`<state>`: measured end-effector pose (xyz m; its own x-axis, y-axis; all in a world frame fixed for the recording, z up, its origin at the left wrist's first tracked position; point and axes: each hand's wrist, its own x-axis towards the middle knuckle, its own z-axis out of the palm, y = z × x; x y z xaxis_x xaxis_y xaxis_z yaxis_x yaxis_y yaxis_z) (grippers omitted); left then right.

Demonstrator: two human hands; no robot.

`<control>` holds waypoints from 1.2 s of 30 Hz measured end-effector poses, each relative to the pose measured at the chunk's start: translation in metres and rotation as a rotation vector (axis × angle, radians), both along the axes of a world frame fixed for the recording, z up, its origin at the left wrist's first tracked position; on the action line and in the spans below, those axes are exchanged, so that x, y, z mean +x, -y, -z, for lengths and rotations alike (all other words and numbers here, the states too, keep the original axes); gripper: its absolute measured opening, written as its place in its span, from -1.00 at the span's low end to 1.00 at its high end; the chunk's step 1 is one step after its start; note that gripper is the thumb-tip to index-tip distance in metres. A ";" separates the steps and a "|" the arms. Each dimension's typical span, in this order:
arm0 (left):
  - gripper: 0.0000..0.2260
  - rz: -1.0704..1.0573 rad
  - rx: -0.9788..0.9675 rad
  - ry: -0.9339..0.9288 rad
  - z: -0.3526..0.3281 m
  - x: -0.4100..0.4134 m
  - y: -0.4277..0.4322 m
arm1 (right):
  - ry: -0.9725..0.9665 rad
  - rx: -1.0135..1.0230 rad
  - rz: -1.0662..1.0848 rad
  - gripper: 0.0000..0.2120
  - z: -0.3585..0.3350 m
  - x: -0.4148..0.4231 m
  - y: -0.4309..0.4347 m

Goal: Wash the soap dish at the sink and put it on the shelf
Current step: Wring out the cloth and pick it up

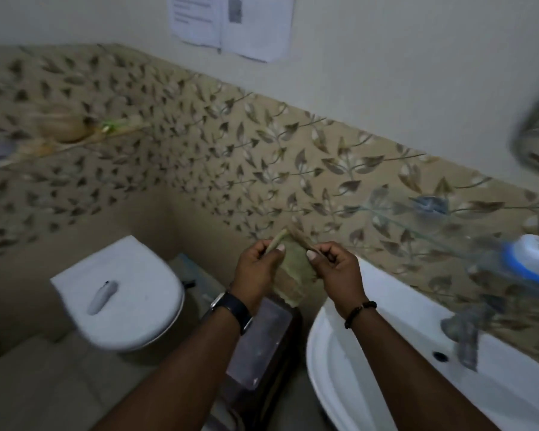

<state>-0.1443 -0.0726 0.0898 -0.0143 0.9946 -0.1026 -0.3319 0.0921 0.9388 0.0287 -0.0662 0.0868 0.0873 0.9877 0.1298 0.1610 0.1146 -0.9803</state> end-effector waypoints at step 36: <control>-0.52 0.536 -0.018 -1.174 0.349 -0.088 -0.061 | 1.211 -0.523 -0.521 -0.68 0.316 -0.124 -0.100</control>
